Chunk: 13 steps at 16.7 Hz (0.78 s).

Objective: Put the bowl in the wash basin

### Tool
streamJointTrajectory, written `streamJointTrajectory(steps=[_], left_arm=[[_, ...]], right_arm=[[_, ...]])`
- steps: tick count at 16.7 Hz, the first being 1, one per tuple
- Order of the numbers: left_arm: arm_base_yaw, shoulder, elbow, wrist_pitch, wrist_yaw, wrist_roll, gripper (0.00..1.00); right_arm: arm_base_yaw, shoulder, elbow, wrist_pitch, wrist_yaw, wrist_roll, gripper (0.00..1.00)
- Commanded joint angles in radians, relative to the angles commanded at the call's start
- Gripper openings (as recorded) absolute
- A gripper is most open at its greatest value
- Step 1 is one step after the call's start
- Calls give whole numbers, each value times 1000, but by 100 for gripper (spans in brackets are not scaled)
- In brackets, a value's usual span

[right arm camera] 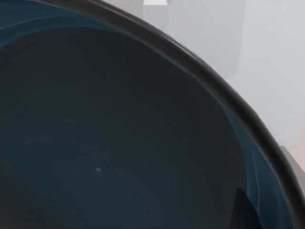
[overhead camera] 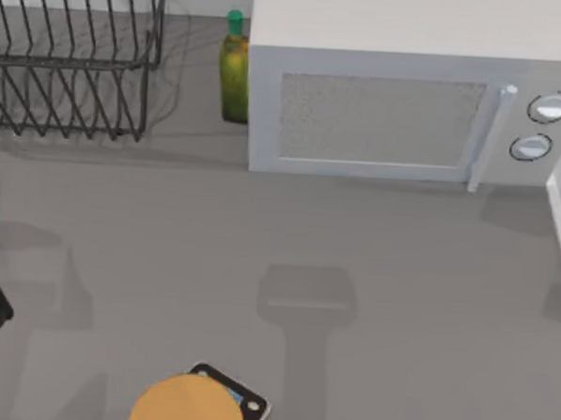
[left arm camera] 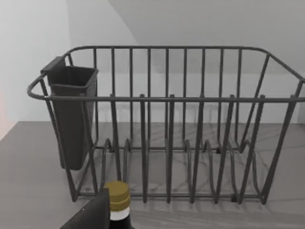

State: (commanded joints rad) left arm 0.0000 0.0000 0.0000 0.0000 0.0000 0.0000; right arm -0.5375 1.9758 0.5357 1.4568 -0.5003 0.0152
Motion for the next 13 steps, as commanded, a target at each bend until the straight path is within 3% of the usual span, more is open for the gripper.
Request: streamJointTrajectory(steps=[5, 11, 13], left_arm=[[0, 0, 0, 0, 0, 0, 100], [0, 0, 0, 0, 0, 0, 100], [0, 0, 0, 0, 0, 0, 100]], right_arm=[[8, 216, -41, 251, 7, -1, 0], [10, 241, -46, 277, 8, -1, 0], [10, 241, -46, 277, 8, -1, 15]])
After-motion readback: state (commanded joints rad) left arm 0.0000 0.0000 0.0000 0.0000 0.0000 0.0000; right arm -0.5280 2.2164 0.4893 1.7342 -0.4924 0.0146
